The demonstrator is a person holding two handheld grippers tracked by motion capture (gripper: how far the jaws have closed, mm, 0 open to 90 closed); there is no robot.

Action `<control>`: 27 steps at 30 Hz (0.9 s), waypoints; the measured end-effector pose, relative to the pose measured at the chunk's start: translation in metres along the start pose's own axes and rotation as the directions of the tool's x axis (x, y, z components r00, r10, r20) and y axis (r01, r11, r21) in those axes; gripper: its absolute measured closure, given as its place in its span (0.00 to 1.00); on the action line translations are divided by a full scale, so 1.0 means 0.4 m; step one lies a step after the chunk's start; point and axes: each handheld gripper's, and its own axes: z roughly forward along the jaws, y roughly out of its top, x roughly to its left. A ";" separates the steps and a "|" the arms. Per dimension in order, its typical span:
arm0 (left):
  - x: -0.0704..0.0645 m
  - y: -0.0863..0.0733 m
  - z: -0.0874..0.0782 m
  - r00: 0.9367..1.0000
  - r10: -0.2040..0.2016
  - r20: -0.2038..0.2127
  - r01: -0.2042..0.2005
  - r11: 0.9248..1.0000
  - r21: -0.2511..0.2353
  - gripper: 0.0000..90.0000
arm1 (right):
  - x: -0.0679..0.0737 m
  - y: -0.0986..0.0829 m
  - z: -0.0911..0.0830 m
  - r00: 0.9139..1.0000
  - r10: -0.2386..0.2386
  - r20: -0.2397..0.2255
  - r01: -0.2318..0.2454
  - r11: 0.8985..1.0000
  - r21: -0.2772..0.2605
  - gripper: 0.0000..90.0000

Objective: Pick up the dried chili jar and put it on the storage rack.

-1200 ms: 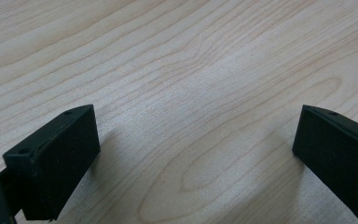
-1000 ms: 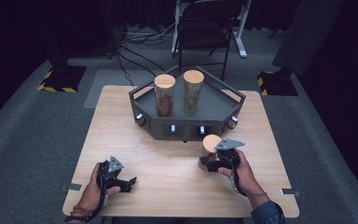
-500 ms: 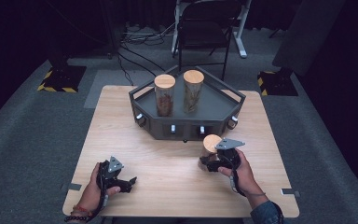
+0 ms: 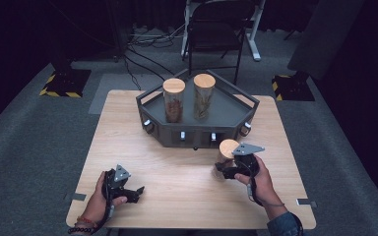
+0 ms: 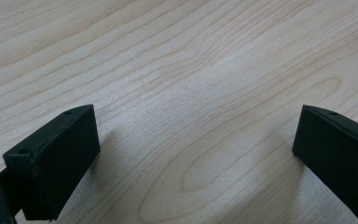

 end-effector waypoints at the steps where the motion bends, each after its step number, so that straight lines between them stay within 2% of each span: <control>1: 0.000 0.000 0.000 1.000 0.000 0.000 0.000 1.000 0.000 0.00 | -0.001 0.002 -0.003 1.000 0.000 0.001 0.000 1.000 -0.002 0.28; 16: 0.000 0.000 0.000 1.000 0.000 -0.001 0.000 1.000 0.000 0.00 | -0.041 0.037 -0.046 1.000 0.018 0.019 -0.017 1.000 -0.019 0.28; 27: 0.000 0.000 0.000 1.000 0.000 0.000 0.000 1.000 0.000 0.00 | -0.071 0.100 -0.080 0.999 0.038 0.019 -0.037 0.999 -0.030 0.28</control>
